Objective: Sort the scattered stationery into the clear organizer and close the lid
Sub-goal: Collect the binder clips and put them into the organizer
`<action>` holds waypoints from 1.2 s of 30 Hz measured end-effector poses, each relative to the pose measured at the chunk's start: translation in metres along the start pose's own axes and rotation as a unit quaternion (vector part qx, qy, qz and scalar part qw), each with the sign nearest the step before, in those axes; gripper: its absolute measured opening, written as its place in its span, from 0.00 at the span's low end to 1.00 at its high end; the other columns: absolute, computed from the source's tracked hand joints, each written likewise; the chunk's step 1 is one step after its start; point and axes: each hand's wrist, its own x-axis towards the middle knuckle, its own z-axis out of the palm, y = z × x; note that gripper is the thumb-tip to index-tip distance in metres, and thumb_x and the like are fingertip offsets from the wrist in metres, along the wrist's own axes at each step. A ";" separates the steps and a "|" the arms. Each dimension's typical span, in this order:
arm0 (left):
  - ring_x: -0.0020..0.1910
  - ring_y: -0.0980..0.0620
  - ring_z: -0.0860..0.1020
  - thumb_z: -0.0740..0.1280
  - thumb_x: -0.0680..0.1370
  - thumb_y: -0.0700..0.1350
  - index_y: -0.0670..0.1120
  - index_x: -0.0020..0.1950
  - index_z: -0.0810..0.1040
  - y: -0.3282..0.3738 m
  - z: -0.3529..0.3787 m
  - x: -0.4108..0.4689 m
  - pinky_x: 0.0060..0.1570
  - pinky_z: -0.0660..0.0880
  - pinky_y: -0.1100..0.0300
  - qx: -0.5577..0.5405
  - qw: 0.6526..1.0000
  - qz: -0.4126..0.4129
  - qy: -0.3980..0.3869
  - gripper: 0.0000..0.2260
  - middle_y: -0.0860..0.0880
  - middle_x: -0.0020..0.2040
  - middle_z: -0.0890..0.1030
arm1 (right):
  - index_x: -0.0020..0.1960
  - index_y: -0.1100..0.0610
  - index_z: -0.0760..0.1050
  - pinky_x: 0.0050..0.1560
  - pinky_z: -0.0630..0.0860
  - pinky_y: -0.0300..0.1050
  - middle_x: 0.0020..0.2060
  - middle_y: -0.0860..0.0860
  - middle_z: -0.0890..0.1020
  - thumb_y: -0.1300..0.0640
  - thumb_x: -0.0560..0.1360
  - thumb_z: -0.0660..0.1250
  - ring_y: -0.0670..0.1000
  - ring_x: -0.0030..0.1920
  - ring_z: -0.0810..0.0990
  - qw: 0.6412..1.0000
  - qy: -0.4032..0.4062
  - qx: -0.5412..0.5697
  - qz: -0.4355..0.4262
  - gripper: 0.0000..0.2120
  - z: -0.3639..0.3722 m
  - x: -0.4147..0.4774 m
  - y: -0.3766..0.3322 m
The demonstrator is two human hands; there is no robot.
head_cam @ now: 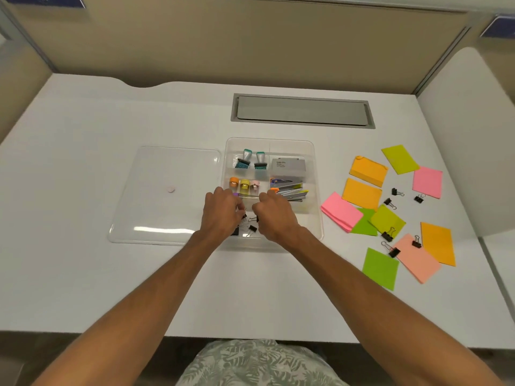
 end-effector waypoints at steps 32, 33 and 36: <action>0.45 0.50 0.79 0.66 0.77 0.43 0.47 0.52 0.80 0.221 0.053 -0.022 0.43 0.75 0.53 -0.190 0.951 0.222 -0.097 0.06 0.49 0.52 0.78 | 0.60 0.57 0.74 0.45 0.73 0.49 0.53 0.57 0.75 0.53 0.74 0.70 0.59 0.53 0.77 0.905 0.009 0.188 0.381 0.17 0.028 -0.210 0.214; 0.45 0.50 0.78 0.66 0.77 0.43 0.46 0.53 0.80 0.229 0.056 -0.022 0.43 0.75 0.53 -0.192 0.952 0.218 -0.100 0.06 0.49 0.52 0.78 | 0.60 0.58 0.74 0.45 0.73 0.50 0.52 0.57 0.76 0.55 0.73 0.69 0.59 0.52 0.77 0.907 0.004 0.191 0.374 0.16 0.030 -0.213 0.218; 0.45 0.50 0.78 0.66 0.77 0.43 0.46 0.53 0.80 0.248 0.065 -0.024 0.42 0.74 0.54 -0.196 0.953 0.208 -0.105 0.07 0.49 0.51 0.77 | 0.54 0.60 0.76 0.42 0.71 0.49 0.48 0.57 0.77 0.60 0.73 0.68 0.59 0.48 0.76 0.920 0.005 0.200 0.338 0.10 0.036 -0.216 0.228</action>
